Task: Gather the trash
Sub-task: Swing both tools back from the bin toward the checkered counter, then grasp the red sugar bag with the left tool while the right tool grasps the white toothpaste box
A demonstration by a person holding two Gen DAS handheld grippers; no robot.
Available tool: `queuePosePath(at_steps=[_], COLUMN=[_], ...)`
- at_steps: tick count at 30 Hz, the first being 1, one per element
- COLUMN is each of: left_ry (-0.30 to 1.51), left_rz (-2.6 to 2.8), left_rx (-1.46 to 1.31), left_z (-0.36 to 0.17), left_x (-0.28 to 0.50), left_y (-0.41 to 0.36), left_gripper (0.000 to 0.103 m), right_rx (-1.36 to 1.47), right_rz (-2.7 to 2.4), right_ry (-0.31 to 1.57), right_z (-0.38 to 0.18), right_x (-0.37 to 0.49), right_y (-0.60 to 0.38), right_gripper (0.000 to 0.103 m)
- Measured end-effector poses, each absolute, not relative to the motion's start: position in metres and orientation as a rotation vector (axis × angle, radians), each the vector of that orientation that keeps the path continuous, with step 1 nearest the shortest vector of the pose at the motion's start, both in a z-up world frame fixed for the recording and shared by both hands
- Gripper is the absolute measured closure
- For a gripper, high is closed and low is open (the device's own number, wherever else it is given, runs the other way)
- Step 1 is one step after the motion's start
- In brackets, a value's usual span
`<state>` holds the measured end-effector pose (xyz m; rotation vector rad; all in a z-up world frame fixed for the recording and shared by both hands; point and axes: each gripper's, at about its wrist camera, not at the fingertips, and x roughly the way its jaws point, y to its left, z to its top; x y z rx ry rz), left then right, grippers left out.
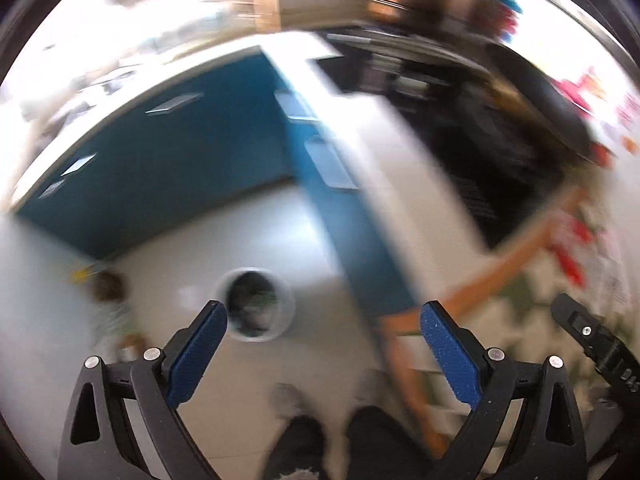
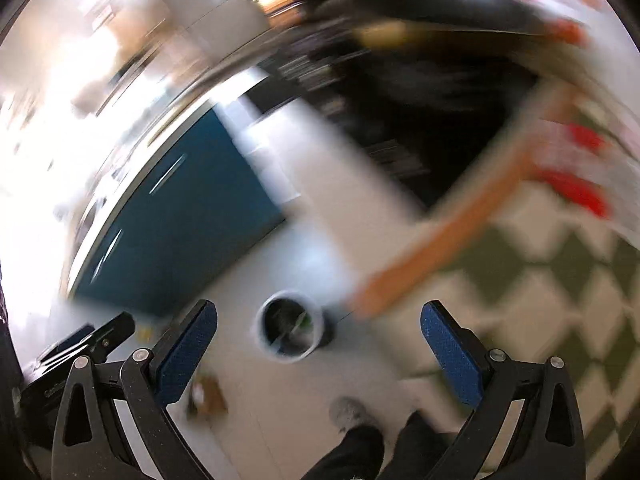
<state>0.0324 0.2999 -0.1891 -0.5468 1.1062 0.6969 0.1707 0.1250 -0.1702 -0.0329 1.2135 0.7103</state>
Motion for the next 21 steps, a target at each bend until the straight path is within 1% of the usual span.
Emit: queuePosePath(at_steps=[2, 4, 5, 9, 12, 16, 18, 20, 21], left_ry=[1.134, 1.161, 1.189, 1.266, 1.294, 1.321, 1.327, 1.329, 1.331], left_rz=[0.563, 0.455, 0.382, 0.252, 0.229, 0.263, 0.296, 0.316, 0.326], left_rx=[-0.564, -0.605, -0.647, -0.743, -0.741, -0.719, -0.699, -0.667, -0.637], left_z=[-0.200, -0.214, -0.228, -0.271, -0.290, -0.310, -0.316, -0.320, -0.322], left_x=[0.095, 0.141, 0.175, 0.259, 0.310, 0.357, 0.372, 0.385, 0.392], left_y=[0.268, 0.244, 0.225, 0.184, 0.166, 0.148, 0.148, 0.145, 0.142], left_gripper=[0.004, 0.005, 0.005, 0.005, 0.005, 0.006, 0.012, 0.015, 0.027], right_rx=[0.030, 0.111, 0.156, 0.255, 0.249, 0.155, 0.099, 0.002, -0.051], right_rz=[0.567, 0.421, 0.351, 0.139, 0.068, 0.051, 0.059, 0.077, 0.095], right_ry=[1.202, 1.215, 1.225, 1.224, 1.193, 1.171, 1.157, 1.140, 1.131], right_z=[-0.171, -0.179, -0.184, -0.205, -0.211, -0.222, -0.223, -0.223, -0.222], right_x=[0.213, 0.257, 0.276, 0.341, 0.375, 0.420, 0.442, 0.461, 0.471], right_y=[0.067, 0.002, -0.031, -0.135, -0.175, -0.180, -0.179, -0.167, -0.160], right_gripper=[0.000, 0.000, 0.000, 0.000, 0.000, 0.000, 0.000, 0.000, 0.000])
